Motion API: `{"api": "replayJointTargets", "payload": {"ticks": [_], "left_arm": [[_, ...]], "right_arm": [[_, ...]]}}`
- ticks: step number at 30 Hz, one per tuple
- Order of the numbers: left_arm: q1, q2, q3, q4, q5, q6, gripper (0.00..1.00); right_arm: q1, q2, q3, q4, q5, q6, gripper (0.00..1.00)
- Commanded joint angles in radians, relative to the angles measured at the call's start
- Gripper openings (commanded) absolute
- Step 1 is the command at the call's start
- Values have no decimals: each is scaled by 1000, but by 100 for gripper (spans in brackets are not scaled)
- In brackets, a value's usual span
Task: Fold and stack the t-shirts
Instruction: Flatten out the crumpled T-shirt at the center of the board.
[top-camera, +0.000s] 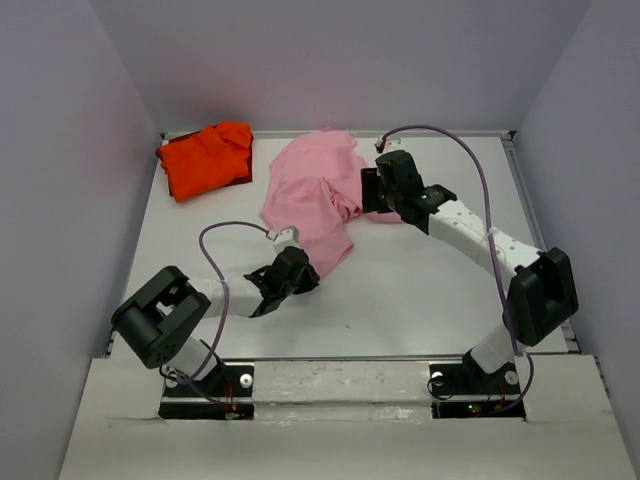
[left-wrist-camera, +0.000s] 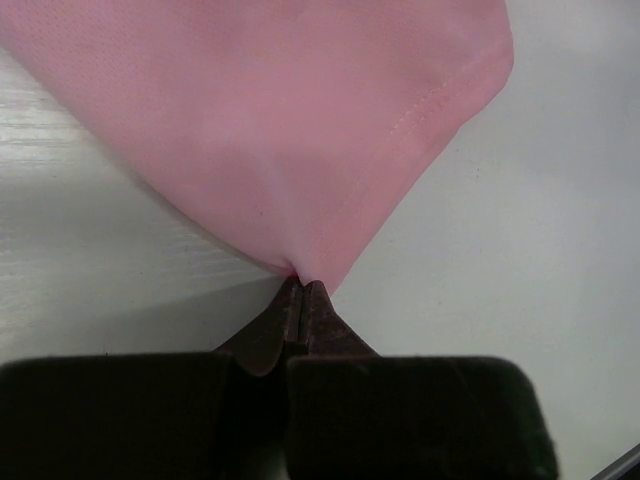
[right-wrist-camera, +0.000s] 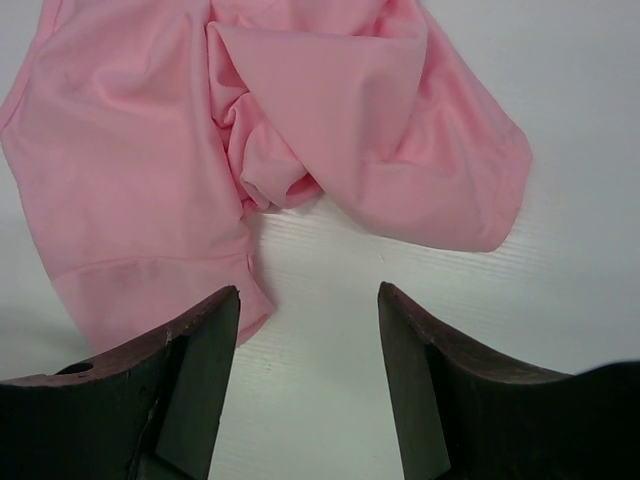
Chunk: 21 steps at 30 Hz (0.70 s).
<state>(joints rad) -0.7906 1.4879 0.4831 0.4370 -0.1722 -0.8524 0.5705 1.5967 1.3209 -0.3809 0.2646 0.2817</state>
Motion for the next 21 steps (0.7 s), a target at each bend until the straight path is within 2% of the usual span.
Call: {"api": "replayJointTargets", "payload": {"ticks": [1,3,6,7,9,10,15,21], "left_arm": [[-9,-6,-28,-18,5,45,0],[-10,-55,-23,-46,4,55,0],[-12,-242,23,-187,-41,99,0],[-12,-280,63,-278,-56,137,0],[-12,-390,113,-372,-110,188,0],[-12,-420,173,-470,-130,208,0],[-9,-563,320,-713,-301,331,0],[4,-652,356,-774,-501,435,0]], "right_arm": [[5,-43,-31,40,27,-15,63],[5,-37,-51,40,33,-12,63],[5,-20,-91,42,41,-1,63],[5,-12,-97,43,50,1,63],[5,9,-104,42,59,1,63],[5,19,-104,42,65,5,63],[5,66,-94,24,58,11,63],[5,115,-92,-6,110,5,63]]}}
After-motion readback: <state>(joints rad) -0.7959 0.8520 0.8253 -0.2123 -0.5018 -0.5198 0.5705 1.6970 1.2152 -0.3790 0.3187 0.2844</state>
